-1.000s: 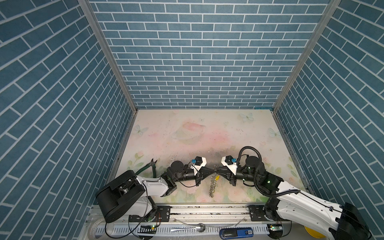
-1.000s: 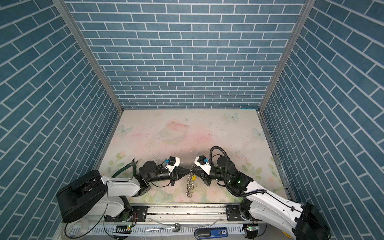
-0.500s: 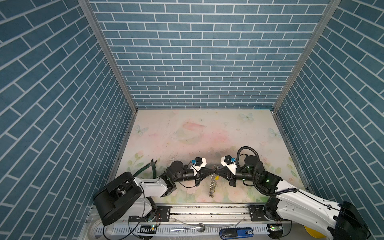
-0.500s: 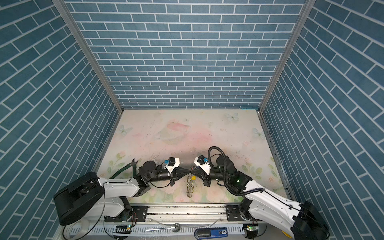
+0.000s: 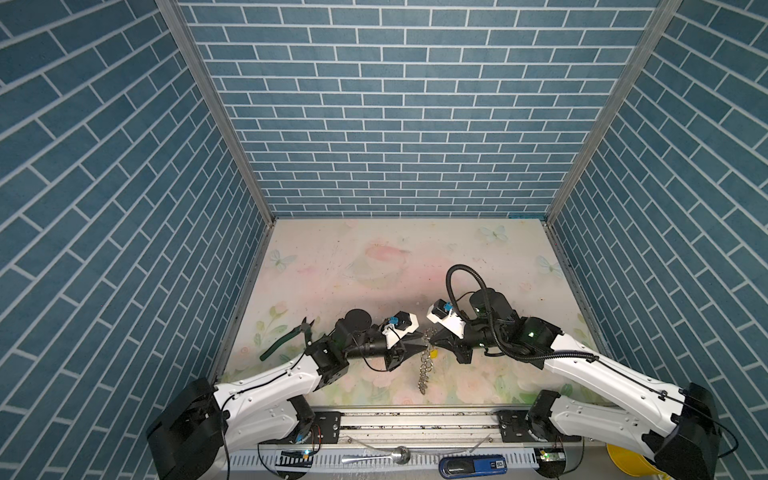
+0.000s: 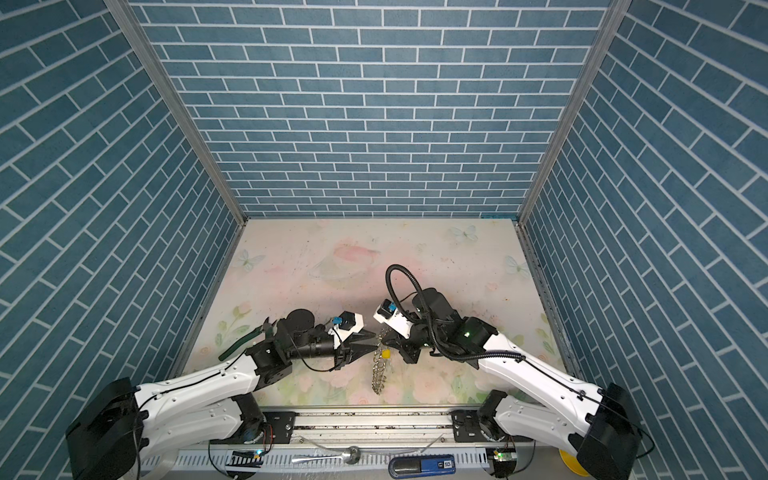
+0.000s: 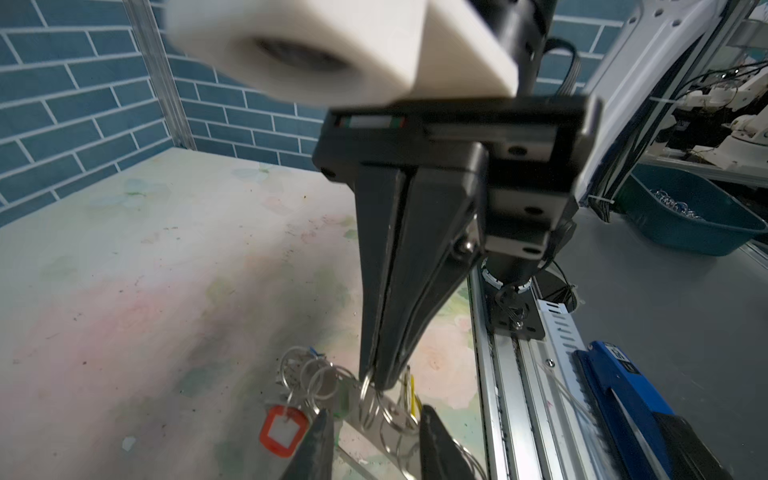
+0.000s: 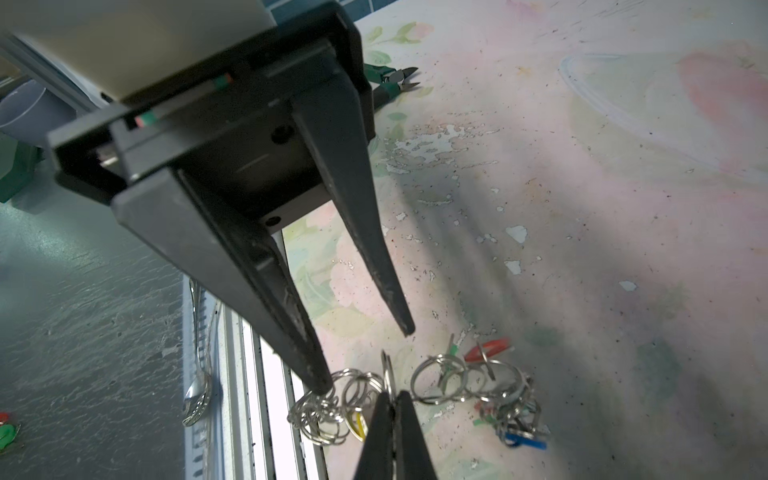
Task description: Put the keys on the keyring
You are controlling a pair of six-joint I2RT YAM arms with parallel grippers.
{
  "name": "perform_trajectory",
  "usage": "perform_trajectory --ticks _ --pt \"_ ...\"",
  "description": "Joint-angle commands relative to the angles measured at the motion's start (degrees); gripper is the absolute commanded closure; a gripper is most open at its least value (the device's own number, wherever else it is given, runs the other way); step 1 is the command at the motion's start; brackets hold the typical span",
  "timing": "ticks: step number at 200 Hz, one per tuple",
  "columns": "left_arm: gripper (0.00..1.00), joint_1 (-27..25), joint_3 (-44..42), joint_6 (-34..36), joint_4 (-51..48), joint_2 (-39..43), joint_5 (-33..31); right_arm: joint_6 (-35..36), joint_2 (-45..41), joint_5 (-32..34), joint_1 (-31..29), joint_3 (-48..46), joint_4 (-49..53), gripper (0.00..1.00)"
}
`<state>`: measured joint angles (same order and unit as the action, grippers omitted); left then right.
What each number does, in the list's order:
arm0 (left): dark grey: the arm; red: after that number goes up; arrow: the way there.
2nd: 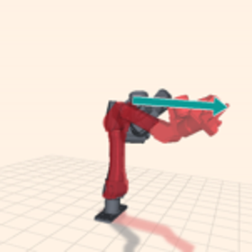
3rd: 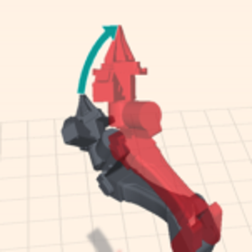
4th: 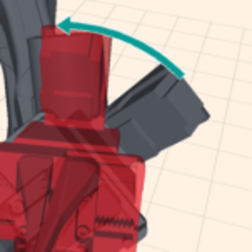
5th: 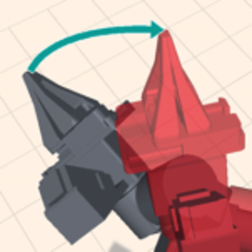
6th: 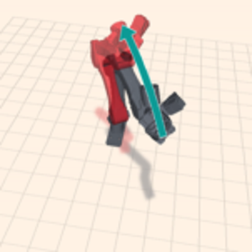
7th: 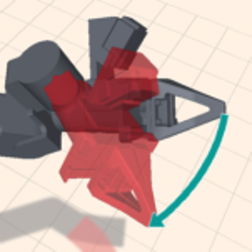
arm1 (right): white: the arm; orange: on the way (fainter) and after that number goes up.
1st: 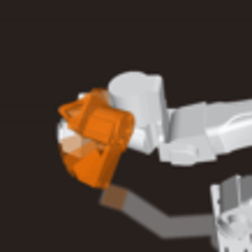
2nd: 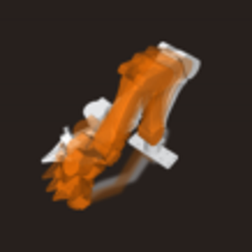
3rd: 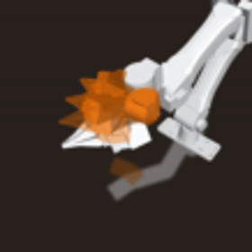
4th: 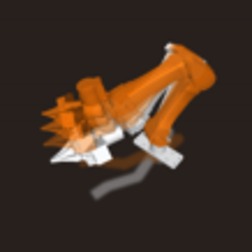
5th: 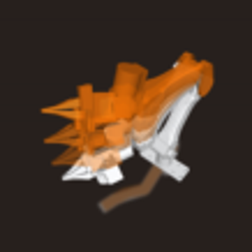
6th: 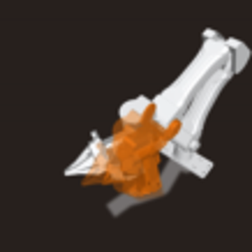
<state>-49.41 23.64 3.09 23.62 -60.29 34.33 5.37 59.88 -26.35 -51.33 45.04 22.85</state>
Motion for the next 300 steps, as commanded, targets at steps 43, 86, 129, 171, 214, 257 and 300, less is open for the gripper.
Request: perform_trajectory --ticks 43,86,129,171,214,257,300 --pt "0.71 0.10 0.22 -2.46 1.00 -0.53 3.01 7.78 2.56 -1.50 -0.27 5.84 6.65 1.00" --pt "0.73 0.10 0.24 -4.59 6.18 -4.29 4.65 8.40 3.25 -2.67 -0.34 6.16 5.94 1.00" --pt "0.84 0.10 1.45 -4.54 6.26 -6.86 5.77 8.46 3.48 -3.95 -0.27 5.74 4.54 1.00" --pt "0.87 0.10 0.81 -5.68 8.56 -6.50 4.97 8.57 3.98 -4.49 -0.35 5.16 3.80 1.00" --pt "0.97 0.10 0.28 -6.56 10.56 -7.12 5.04 8.21 3.52 -4.53 -0.40 4.28 2.36 1.00" --pt "1.00 0.10 -1.65 -7.65 13.68 -5.93 1.16 3.72 -1.92 1.82 1.13 -0.87 -4.29 0.89" --pt "1.00 0.10 -5.51 -9.20 22.34 -5.61 -0.35 -1.59 -8.14 -1.53 2.86 -8.65 -14.62 0.83"
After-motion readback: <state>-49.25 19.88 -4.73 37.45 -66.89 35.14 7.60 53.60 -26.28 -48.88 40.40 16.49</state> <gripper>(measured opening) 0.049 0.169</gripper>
